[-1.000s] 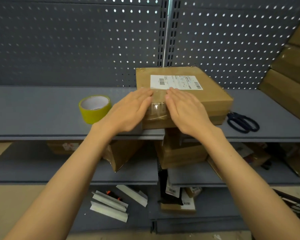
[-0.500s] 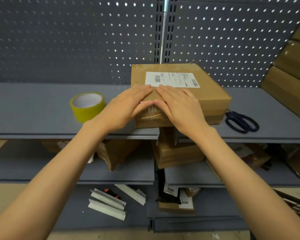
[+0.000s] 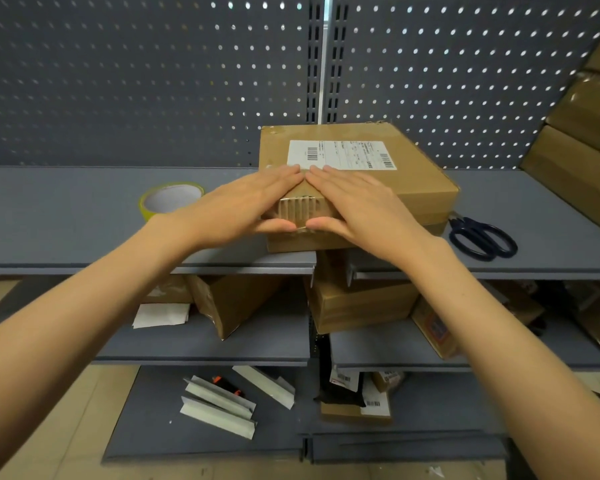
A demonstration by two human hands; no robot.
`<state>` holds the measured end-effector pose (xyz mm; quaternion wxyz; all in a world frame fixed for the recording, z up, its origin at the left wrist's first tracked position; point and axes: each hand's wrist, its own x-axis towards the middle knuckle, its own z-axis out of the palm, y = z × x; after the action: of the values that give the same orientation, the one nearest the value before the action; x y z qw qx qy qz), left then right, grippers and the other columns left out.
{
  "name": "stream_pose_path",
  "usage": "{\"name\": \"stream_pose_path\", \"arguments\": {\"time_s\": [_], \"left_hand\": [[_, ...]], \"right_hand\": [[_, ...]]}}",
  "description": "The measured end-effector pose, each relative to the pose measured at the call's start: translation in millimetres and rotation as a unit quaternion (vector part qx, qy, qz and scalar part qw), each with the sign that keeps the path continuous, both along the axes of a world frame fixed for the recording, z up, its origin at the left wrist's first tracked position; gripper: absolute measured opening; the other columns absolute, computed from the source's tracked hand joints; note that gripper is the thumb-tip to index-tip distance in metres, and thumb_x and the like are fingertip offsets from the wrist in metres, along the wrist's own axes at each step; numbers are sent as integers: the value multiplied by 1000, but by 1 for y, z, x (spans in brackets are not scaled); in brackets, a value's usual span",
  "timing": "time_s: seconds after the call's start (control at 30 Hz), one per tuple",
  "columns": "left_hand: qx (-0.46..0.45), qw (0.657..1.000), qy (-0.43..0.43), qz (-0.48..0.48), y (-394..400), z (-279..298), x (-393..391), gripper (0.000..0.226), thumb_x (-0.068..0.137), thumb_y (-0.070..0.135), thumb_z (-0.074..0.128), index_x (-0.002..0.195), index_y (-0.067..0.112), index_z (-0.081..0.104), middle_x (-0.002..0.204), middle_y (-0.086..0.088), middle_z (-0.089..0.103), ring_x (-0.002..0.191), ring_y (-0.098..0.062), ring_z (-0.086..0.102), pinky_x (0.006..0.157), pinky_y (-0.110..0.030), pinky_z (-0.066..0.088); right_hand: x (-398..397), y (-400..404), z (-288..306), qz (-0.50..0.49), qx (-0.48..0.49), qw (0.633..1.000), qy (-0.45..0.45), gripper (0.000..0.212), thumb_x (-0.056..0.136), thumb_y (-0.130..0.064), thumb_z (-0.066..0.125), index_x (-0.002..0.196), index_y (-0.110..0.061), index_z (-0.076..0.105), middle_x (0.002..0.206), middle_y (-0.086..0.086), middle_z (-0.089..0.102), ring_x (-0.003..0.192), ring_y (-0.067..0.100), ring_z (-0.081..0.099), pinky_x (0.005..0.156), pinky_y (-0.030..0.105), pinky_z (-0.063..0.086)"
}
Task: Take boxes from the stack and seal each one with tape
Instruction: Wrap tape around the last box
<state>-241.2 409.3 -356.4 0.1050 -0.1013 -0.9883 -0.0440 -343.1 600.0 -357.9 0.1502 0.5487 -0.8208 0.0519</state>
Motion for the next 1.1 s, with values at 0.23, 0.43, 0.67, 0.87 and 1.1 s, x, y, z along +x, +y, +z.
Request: {"name": "stream_pose_path", "arguments": {"time_s": [0.23, 0.43, 0.67, 0.87, 1.1], "left_hand": [[181, 983, -15, 12, -1, 1, 0, 77, 83, 54, 57, 148, 21, 32, 156, 2, 28, 145, -11, 15, 115, -23, 13], [65, 997, 8, 29, -3, 2, -2, 94, 77, 73, 49, 149, 16, 28, 154, -2, 33, 138, -17, 32, 112, -31, 25], [31, 989, -80, 116, 6, 14, 1, 111, 66, 71, 48, 152, 9, 12, 159, -9, 14, 147, -24, 9, 120, -40, 14], [158, 985, 19, 65, 13, -8, 4, 76, 89, 55, 37, 151, 13, 22, 159, -5, 18, 147, -17, 9, 120, -39, 14], [157, 983, 80, 47, 6, -20, -1, 72, 89, 61, 42, 145, 15, 38, 150, -3, 39, 141, -15, 28, 118, -33, 18]], "right_hand": [[5, -3, 1, -17, -38, 998, -37, 73, 90, -62, 41, 150, -23, 25, 155, -3, 28, 143, 12, 24, 114, 30, 16], [1, -2, -2, -8, -12, 1000, -15, 79, 88, -58, 51, 151, -19, 24, 156, 0, 26, 144, 16, 22, 116, 32, 16], [3, 4, 8, -4, 39, 997, -64, 89, 86, -44, 64, 153, -21, 10, 160, -1, 10, 147, 14, 8, 117, 29, 6], [17, -3, 3, -11, -116, 982, -148, 53, 102, -39, 37, 150, -20, 25, 154, 0, 31, 143, 14, 26, 114, 32, 20], [15, -12, -19, -36, -111, 993, 7, 53, 98, -41, 24, 137, -16, 50, 139, 1, 53, 129, 18, 47, 102, 27, 22]]}}
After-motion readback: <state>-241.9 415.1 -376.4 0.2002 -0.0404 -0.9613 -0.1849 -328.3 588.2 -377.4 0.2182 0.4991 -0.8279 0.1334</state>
